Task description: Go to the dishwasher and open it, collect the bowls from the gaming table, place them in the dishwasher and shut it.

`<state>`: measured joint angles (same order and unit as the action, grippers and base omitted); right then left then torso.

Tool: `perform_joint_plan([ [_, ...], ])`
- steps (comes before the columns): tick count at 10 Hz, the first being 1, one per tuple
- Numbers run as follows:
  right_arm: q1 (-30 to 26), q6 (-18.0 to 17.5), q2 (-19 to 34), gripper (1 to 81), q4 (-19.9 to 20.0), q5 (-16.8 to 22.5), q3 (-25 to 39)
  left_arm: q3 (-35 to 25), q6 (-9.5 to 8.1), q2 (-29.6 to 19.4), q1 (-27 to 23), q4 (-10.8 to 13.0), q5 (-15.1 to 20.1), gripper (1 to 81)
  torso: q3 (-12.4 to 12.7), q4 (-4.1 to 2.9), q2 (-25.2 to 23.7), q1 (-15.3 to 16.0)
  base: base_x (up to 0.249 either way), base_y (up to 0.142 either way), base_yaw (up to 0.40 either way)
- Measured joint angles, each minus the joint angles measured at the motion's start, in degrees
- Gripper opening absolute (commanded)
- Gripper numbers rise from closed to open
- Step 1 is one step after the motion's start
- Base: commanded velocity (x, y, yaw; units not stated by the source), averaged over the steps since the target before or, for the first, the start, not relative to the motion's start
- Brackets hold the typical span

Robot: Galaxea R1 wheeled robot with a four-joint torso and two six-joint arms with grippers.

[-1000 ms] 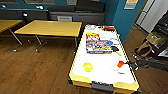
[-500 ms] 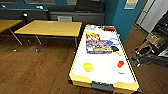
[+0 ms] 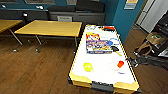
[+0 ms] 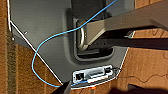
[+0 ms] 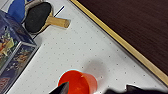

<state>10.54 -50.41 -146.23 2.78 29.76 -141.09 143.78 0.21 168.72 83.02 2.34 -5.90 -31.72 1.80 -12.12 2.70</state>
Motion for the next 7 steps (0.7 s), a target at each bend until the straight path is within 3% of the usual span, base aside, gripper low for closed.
perform_joint_plan([
  [7,1.9,0.0,-3.4,81.1,0.0,-1.7,-4.4,0.0,0.0,0.0,0.0,0.0,0.0,81.1,0.0,0.0,0.0,0.0,0.0,0.0,0.0],
])
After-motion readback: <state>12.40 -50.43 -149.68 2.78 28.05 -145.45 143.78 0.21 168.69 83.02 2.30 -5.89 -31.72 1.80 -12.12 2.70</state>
